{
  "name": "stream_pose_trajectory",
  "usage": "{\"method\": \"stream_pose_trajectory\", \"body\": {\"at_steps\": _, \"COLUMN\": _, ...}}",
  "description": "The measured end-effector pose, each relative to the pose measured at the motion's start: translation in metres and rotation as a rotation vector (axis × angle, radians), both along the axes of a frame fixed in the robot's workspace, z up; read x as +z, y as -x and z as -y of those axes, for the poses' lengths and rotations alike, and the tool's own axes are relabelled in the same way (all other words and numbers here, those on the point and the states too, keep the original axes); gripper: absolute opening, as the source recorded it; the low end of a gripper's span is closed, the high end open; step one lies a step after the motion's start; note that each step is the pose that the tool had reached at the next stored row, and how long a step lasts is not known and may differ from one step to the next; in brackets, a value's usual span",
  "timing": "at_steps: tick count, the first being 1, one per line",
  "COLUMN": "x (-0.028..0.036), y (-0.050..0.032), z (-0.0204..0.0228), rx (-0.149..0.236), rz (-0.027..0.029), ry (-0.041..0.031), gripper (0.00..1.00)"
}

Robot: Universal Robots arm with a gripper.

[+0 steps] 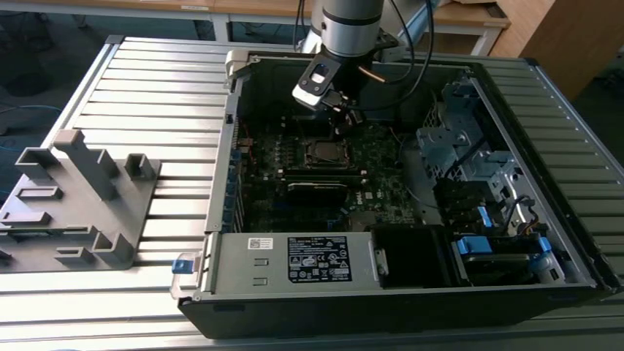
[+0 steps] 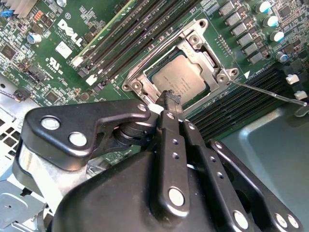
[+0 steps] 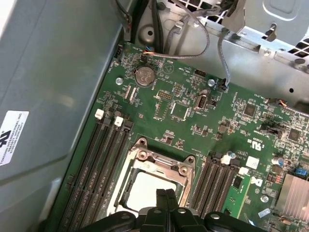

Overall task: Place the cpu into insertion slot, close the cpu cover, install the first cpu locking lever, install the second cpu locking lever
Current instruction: 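Close the cpu cover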

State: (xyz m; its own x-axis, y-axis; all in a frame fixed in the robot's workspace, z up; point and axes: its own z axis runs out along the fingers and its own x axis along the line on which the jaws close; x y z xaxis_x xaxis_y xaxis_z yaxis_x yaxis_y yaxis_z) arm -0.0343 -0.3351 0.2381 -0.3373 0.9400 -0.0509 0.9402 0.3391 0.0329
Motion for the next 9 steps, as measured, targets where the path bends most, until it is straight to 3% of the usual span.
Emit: {"method": "stream_pose_trajectory", "body": {"at_steps": 9, "x": 0.0, "y": 0.0, "z": 0.0, "rx": 0.001, "rz": 0.0, "ry": 0.0001, "gripper": 0.1}}
